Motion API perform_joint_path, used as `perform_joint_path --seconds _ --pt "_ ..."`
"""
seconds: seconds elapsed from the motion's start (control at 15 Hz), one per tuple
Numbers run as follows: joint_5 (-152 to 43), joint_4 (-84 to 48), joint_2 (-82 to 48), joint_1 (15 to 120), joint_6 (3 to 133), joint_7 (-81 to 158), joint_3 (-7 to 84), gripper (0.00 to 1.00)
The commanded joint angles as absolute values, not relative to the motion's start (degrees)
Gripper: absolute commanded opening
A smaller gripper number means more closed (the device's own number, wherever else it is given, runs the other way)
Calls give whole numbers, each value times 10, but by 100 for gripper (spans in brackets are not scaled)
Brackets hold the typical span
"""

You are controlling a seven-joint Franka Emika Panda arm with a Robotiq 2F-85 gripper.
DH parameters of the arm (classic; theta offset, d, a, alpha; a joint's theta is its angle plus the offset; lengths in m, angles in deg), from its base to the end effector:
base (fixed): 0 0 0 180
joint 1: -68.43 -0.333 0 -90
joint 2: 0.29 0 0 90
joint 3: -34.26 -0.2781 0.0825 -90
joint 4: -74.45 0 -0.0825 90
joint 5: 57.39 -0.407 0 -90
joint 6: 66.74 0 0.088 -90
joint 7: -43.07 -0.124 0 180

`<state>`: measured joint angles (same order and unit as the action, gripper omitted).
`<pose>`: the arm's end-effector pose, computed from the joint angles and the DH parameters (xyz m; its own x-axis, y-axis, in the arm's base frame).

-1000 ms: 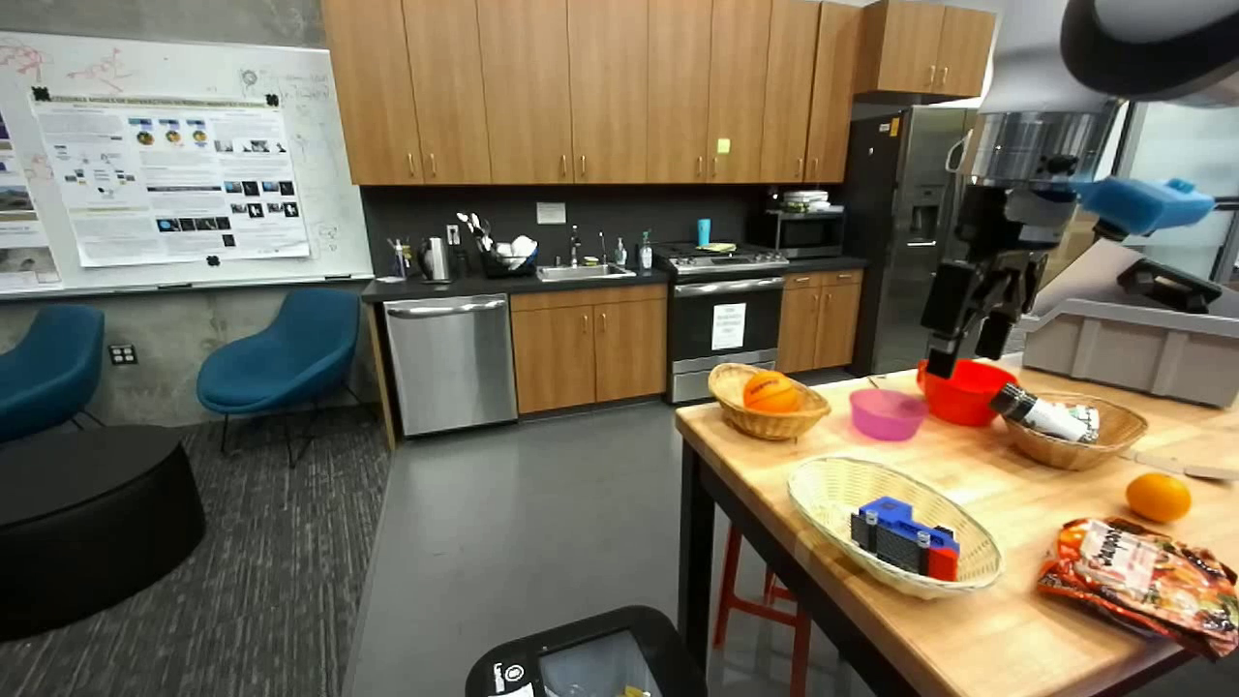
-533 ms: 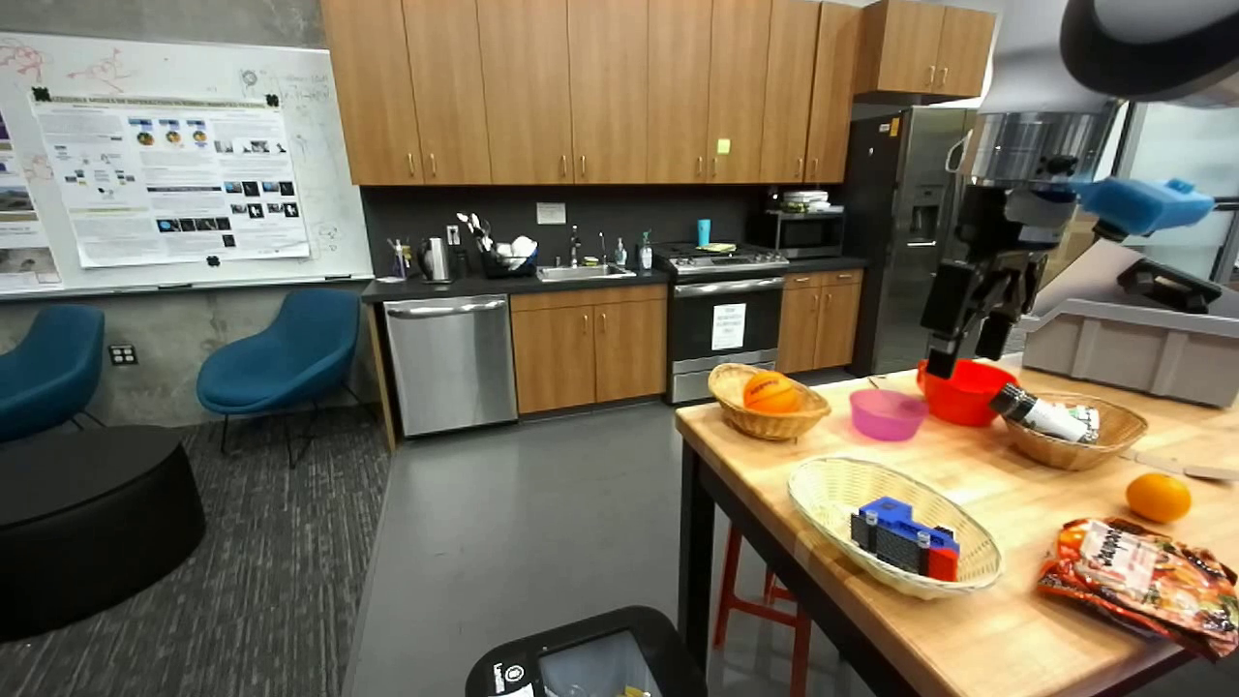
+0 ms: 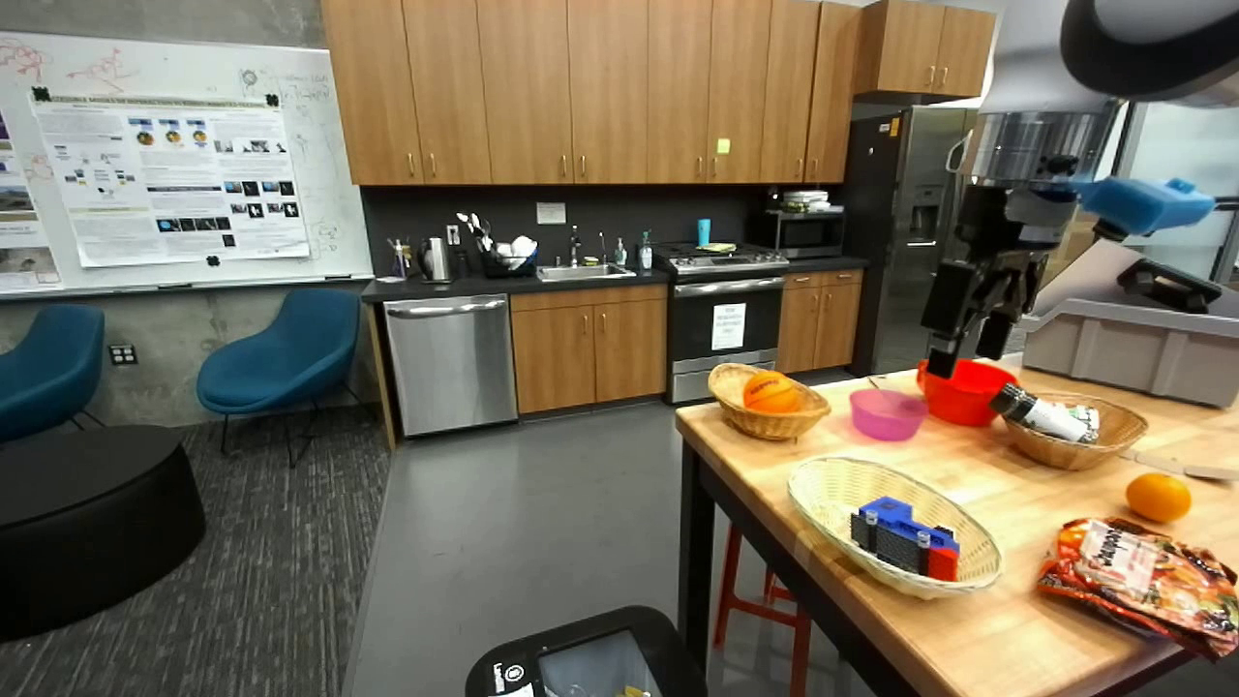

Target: Move the pink bowl to the basket with the plush basketball and then place it back on the table

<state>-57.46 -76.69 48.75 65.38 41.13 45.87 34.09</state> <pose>0.3588 0.0202 0.4584 0.9896 0.1034 0.1004 0.1034 -0.9946 0.0060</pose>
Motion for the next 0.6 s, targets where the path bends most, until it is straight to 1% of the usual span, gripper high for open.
perform_joint_path --seconds 0.0,0.27,0.53 --pt "-558 -761 480 664 412 469 344 100" --pt "-529 -742 447 676 421 478 353 100" --pt "-503 -690 376 684 456 484 361 100"
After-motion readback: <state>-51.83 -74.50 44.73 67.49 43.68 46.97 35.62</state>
